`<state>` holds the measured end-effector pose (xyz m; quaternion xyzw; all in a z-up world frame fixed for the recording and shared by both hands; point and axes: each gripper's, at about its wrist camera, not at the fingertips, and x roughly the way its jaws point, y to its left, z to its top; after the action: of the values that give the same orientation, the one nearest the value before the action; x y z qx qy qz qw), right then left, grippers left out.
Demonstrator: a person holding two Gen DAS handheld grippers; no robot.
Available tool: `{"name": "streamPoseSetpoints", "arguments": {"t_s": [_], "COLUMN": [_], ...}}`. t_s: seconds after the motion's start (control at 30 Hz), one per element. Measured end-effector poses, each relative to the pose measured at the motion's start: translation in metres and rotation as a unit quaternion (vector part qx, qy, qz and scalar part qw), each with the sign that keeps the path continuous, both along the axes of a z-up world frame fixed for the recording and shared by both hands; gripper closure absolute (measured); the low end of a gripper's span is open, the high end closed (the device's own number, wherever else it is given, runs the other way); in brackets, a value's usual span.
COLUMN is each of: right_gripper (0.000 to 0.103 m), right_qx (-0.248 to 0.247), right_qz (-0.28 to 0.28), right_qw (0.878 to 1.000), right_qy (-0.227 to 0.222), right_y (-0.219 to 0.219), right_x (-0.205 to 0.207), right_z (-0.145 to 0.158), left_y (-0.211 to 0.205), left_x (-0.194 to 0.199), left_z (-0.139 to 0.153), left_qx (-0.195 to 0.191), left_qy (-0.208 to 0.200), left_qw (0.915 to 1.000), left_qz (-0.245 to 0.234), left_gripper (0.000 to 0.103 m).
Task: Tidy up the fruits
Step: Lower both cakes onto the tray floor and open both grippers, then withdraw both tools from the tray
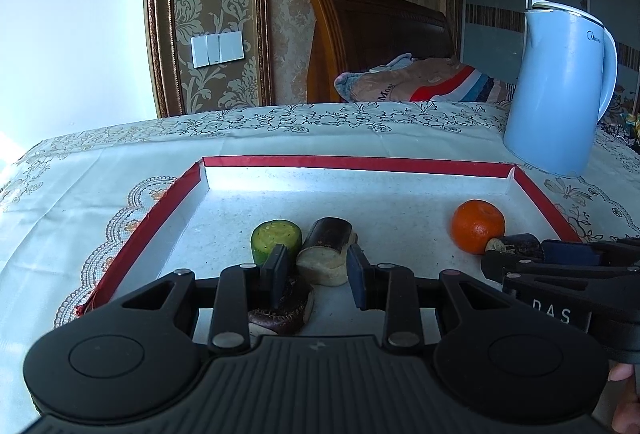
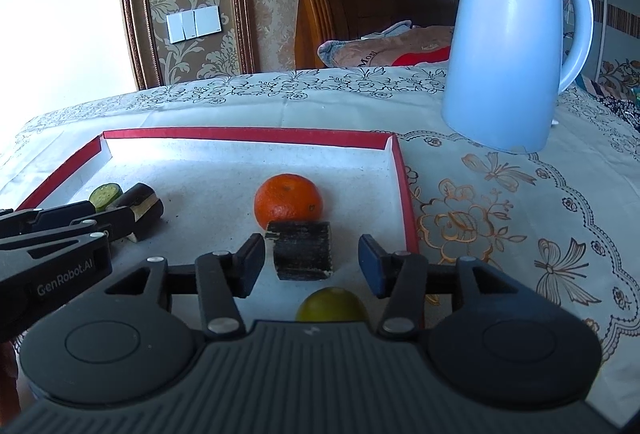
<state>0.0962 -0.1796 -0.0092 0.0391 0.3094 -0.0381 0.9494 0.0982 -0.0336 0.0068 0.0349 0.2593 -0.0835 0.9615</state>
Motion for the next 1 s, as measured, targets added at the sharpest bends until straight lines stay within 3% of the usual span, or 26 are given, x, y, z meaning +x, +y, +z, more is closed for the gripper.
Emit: {"name": "streamPoseSetpoints", "arguments": {"t_s": [0.17, 0.23, 0.5, 0.63, 1.0], "right_gripper": [0.053, 0.044, 0.044, 0.034, 0.029], "right_qx": [-0.003, -0.004, -0.002, 0.002, 0.008], "right_qz": [0.001, 0.0, 0.005, 0.007, 0.014], "right_qw": [1.0, 1.0, 1.0, 1.0, 1.0], "right_qy": [-0.001, -0.005, -0.012, -0.017, -0.019], "right_y": [0.001, 0.001, 0.002, 0.002, 0.001], "right_x": [-0.004, -0.006, -0.016, -0.023, -0.038], "right_z": [-0.001, 0.0, 0.003, 0.005, 0.005], "left_y": [0.002, 0.002, 0.007, 0.011, 0.023], "left_x": [-0.004, -0.005, -0.012, -0.018, -0.036], "left_z": [0.001, 0.001, 0.002, 0.003, 0.007], "left_qx": [-0.005, -0.004, -0.013, -0.017, -0.037], "left_qy": [0.001, 0.0, -0.001, -0.003, -0.004], "left_qw": [1.0, 1.0, 0.9999, 0.9999, 0.9993], "left_qz": [-0.001, -0.003, -0.002, -0.001, 0.005], "left_gripper": [0.071, 0.071, 0.071, 0.071, 0.071]}}
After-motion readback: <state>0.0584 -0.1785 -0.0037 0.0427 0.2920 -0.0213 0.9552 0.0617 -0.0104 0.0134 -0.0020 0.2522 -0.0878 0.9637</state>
